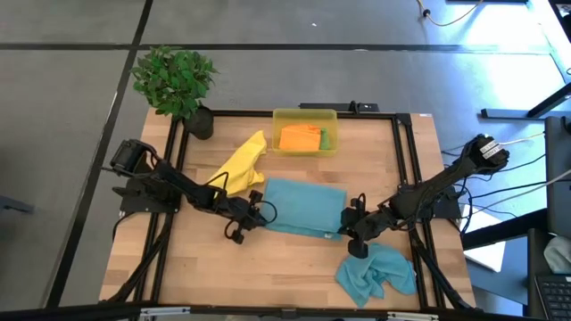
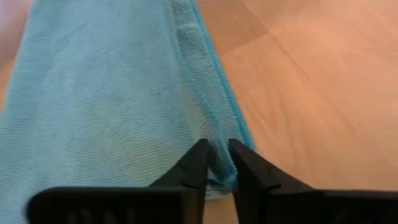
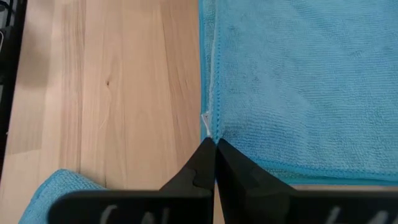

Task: Fold microfiber towels
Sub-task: Fold the top blue microfiber cloth

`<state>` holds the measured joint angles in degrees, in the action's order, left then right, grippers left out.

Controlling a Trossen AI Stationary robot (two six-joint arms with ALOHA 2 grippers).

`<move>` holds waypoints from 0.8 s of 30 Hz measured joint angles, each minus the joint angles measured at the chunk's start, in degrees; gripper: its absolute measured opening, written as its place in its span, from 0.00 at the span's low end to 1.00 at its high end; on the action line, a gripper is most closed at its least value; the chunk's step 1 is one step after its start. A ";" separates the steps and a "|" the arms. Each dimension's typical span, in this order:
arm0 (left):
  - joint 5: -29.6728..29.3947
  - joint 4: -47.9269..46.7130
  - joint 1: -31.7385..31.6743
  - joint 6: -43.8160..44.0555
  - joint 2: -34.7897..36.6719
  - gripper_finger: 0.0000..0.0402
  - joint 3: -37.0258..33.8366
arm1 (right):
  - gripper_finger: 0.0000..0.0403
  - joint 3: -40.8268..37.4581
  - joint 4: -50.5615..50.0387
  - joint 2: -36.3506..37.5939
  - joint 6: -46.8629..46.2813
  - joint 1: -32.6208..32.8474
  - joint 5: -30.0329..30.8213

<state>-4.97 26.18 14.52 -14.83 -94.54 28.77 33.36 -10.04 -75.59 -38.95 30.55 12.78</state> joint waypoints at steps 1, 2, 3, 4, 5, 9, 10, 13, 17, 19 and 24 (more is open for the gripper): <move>0.02 0.04 0.21 0.60 0.00 0.17 0.00 | 0.02 0.00 -0.02 0.00 -0.01 0.00 0.01; 0.02 0.10 0.39 1.02 0.00 0.20 0.00 | 0.02 0.00 -0.02 0.00 0.01 0.00 0.02; 0.01 0.10 0.60 1.21 0.00 0.24 0.00 | 0.02 0.00 -0.02 0.00 -0.01 0.00 -0.04; 0.00 0.10 0.77 1.25 0.00 0.27 0.00 | 0.02 0.00 -0.02 0.00 0.01 0.00 -0.45; 0.00 0.10 0.99 1.32 0.00 0.29 0.00 | 0.02 0.00 -0.02 0.00 0.03 0.00 -0.92; 0.07 0.24 1.64 2.63 0.00 0.38 0.00 | 0.02 0.00 -0.01 0.00 -0.05 0.02 -2.72; 0.16 0.23 1.79 2.70 0.00 0.39 0.00 | 0.02 0.00 0.00 0.00 -0.28 0.00 -3.38; 0.20 0.28 2.18 2.79 0.00 0.42 0.00 | 0.02 0.00 0.03 0.00 -2.40 0.02 -5.31; 0.22 0.34 2.43 4.99 0.00 0.43 0.00 | 0.03 0.00 0.04 0.00 -2.73 0.02 -6.22; 0.22 0.32 2.43 5.35 0.00 0.44 0.00 | 0.06 0.00 0.04 0.00 -2.39 0.02 -6.72; 0.20 0.26 2.46 5.46 0.00 0.44 0.00 | 0.21 0.00 1.43 0.00 -0.84 0.02 -8.50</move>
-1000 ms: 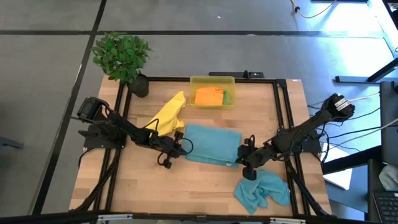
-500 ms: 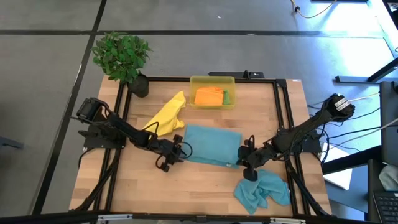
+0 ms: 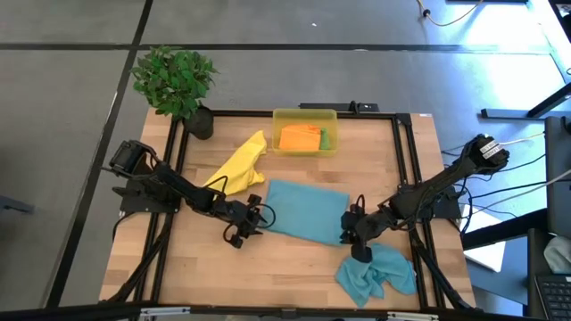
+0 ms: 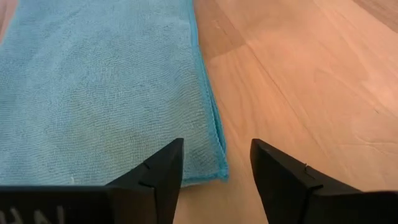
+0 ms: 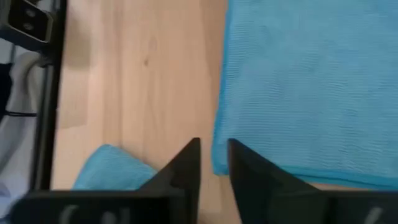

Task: Fold microfiber towels
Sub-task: Fold the top blue microfiber cloth

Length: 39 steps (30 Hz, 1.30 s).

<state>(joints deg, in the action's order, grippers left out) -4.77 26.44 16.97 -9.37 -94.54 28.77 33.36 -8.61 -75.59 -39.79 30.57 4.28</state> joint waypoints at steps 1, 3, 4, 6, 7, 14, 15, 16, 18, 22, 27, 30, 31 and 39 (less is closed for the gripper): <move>0.00 0.00 0.00 0.00 0.01 0.44 0.00 | 0.25 0.00 0.49 0.00 0.00 0.00 -0.48; -0.01 0.02 0.00 0.38 0.07 0.44 0.00 | 0.32 0.00 0.98 0.02 -0.17 -0.02 -2.42; -0.01 0.02 0.00 1.08 0.25 0.44 0.02 | 0.35 0.03 1.12 0.02 0.00 -0.01 -3.46; -0.01 -0.12 0.00 1.80 0.97 0.44 0.40 | 0.40 0.54 0.68 0.02 1.23 0.00 -3.99; 0.00 -0.01 0.00 1.81 1.51 0.44 0.77 | 0.42 0.85 0.45 0.02 1.56 0.00 -3.87; -1.06 0.39 -0.05 1.52 7.21 0.43 2.49 | 0.41 1.84 -3.94 0.87 4.51 -1.31 5.09; -2.45 0.41 -0.18 1.77 7.61 0.43 2.49 | 0.40 1.84 -5.53 1.24 4.62 -1.84 6.58; -4.30 0.33 -0.34 2.47 7.67 0.43 2.49 | 0.39 1.84 -6.40 1.37 4.74 -2.43 8.07; -6.83 -0.32 -0.93 4.69 7.60 0.43 2.44 | 0.36 1.84 -9.11 1.52 5.01 -3.73 11.14; -6.41 -0.68 -1.96 9.62 4.18 0.43 2.30 | 0.29 1.84 -13.04 1.47 5.09 -7.60 15.43; -6.52 -0.15 -1.92 14.04 -0.22 0.43 2.38 | 0.12 1.84 -14.65 1.44 8.06 -13.05 13.32; -8.14 -0.04 -1.64 15.67 -0.94 0.42 2.38 | 0.02 1.84 -14.59 1.40 10.70 -15.27 12.19; -9.00 -0.03 -1.41 15.76 -0.94 0.40 2.42 | 0.02 1.84 -14.57 1.40 11.50 -15.97 12.13; -14.40 -12.23 0.78 11.42 -0.94 0.09 10.85 | 0.02 1.84 -14.46 1.40 14.80 -19.84 11.12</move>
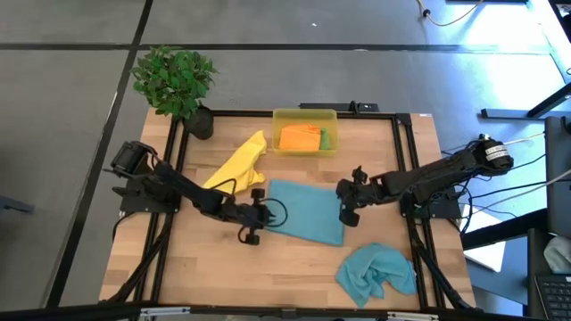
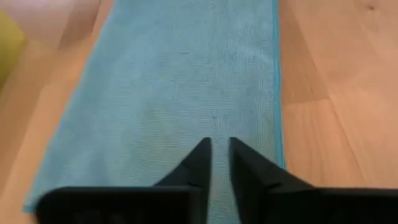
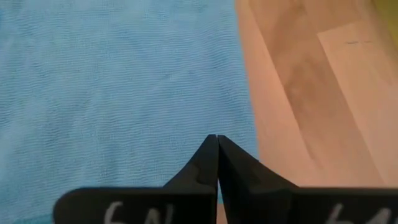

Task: Fold microfiber towels
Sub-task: Fold the top blue microfiber cloth

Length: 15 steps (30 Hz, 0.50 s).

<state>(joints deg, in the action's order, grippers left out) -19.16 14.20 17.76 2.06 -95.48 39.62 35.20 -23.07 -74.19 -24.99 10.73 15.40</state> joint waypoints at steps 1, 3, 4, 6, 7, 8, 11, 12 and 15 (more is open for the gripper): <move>-0.19 -2.54 -0.07 0.07 0.00 0.05 1.36 | 0.01 0.00 -0.02 0.00 0.19 -0.33 -0.09; -0.28 -5.56 -0.22 1.07 0.00 0.02 3.01 | 0.01 0.00 -0.56 0.00 1.08 -1.07 0.10; -0.30 -5.99 -0.23 1.53 0.00 0.02 3.34 | 0.01 0.00 -1.31 0.00 1.27 -1.50 0.82; 0.51 -5.98 0.01 2.50 0.00 0.00 3.47 | 0.01 -0.02 -3.45 0.00 0.98 -2.59 3.00; 1.41 -6.22 0.26 3.35 0.00 0.00 3.47 | 0.01 -0.02 -4.45 0.00 0.56 -3.32 3.33; 2.64 -6.65 0.49 4.18 0.00 0.00 3.47 | 0.01 -0.02 -5.25 0.00 0.21 -4.10 3.37; 5.41 -8.68 1.29 6.50 0.00 0.00 3.47 | 0.00 -0.07 -6.51 -0.02 0.02 -5.62 3.16; 5.33 -9.74 1.50 7.08 0.00 0.00 3.47 | 0.00 -0.07 -6.55 -0.02 0.12 -5.90 3.04; 3.43 -13.14 1.40 8.30 0.00 0.00 3.45 | 0.00 -0.07 -6.68 -0.02 1.37 -6.35 2.43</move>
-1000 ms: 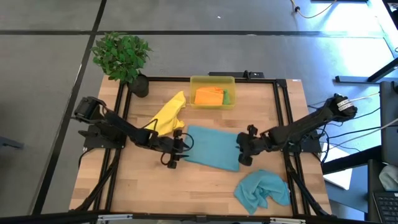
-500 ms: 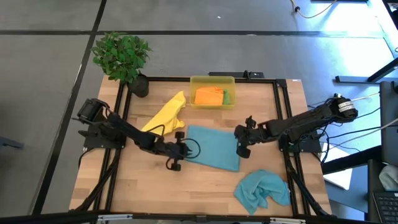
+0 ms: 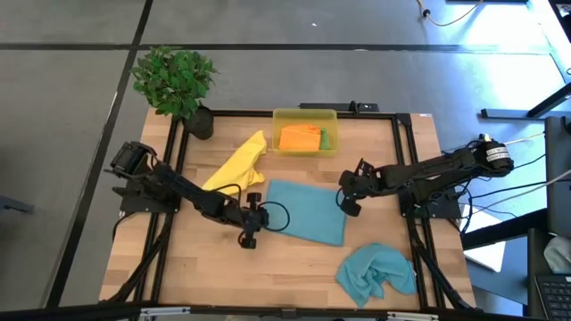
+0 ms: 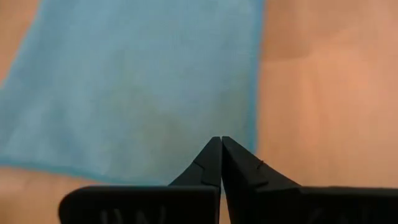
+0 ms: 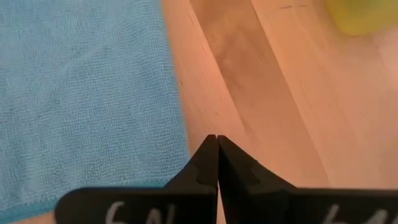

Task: Fold microfiber towels
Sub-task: Fold the top blue microfiber cloth

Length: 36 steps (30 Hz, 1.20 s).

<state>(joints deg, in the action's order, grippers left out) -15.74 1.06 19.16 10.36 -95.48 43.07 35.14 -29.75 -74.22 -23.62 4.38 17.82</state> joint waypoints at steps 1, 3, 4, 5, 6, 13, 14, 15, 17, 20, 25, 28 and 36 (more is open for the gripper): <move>-0.63 -0.77 -0.24 0.09 0.00 0.00 0.00 | 0.00 0.00 -0.13 0.00 0.00 0.00 -0.14; -1.09 -1.13 -0.82 0.14 0.00 0.00 0.00 | 0.00 0.00 -0.39 0.00 0.00 0.00 -0.39; -1.11 -1.06 -1.13 0.10 0.00 0.00 0.00 | 0.00 0.00 -0.51 -0.01 -0.02 0.01 -0.49; -1.10 -0.94 -1.46 0.10 0.00 0.00 0.00 | 0.00 0.00 -0.54 -0.10 -0.06 0.02 -0.89; -1.09 -0.84 -1.81 0.10 0.00 0.00 0.00 | 0.00 0.00 -0.54 -0.39 -0.06 0.02 -1.17; 1.78 0.09 -3.17 1.02 -2.43 0.00 -0.04 | 0.00 0.00 -0.12 -6.57 0.20 0.02 -4.14; 1.78 0.28 -3.12 1.15 -3.17 0.00 -0.04 | 0.00 0.00 -0.14 -7.54 0.18 0.02 -4.30; 1.53 0.51 -3.07 1.15 -3.64 0.00 0.04 | 0.00 0.00 -0.14 -8.38 0.19 0.02 -4.56; 1.14 1.12 -3.10 1.17 -4.54 0.00 0.20 | 0.00 0.07 -0.08 -9.34 0.16 0.04 -4.70; 0.87 1.10 -3.47 1.16 -4.92 0.00 0.24 | 0.00 0.19 -0.58 -9.48 -1.22 0.12 -6.02; -0.83 0.07 -4.79 -2.04 -4.79 0.00 0.17 | 0.00 0.04 -4.17 -7.83 -6.19 3.66 -8.71; -0.80 -0.87 -5.97 -6.55 -4.81 0.01 0.17 | 0.00 0.02 -4.32 -7.67 -8.97 6.04 -9.67; -3.87 -2.43 -9.79 -18.50 -3.81 0.09 -0.04 | 0.00 -0.05 -2.01 -7.64 -16.83 12.65 -12.46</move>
<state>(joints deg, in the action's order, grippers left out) -19.60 -1.37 9.36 -8.14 -99.29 43.03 35.08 -31.76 -81.86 -40.44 17.04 5.37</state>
